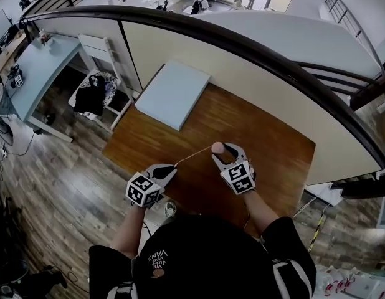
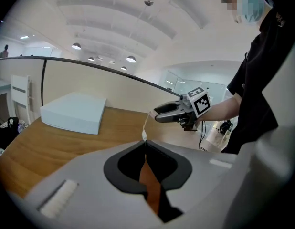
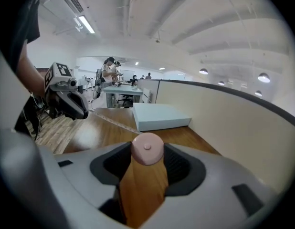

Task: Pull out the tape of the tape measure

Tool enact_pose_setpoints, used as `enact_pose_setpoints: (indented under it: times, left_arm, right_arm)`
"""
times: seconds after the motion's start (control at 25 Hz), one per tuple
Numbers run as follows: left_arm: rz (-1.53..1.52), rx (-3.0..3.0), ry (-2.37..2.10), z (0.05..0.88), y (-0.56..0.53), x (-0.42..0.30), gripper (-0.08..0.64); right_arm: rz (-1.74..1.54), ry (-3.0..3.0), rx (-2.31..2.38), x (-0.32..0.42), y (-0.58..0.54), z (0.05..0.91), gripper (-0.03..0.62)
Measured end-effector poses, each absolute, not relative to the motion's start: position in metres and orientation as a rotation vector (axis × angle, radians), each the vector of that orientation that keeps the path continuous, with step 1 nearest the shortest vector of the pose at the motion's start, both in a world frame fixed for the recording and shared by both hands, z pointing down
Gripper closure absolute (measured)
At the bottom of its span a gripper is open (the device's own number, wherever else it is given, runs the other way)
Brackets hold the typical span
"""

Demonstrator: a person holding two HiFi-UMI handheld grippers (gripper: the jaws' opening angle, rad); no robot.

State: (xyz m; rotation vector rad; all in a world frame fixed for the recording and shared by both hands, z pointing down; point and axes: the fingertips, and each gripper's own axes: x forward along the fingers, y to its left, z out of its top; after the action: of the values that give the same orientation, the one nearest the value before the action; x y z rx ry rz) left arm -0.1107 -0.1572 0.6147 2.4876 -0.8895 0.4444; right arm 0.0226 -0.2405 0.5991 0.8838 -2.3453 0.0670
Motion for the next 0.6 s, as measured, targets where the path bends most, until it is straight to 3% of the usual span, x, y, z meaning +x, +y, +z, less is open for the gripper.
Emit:
enact_pose_setpoints:
  times: [0.6]
  left_arm:
    - [0.508,2.191,-1.090,0.683,-0.226,-0.170,0.541]
  right_arm:
    - [0.256,-2.296,0.717,-0.022,-0.267,0.677,0.380]
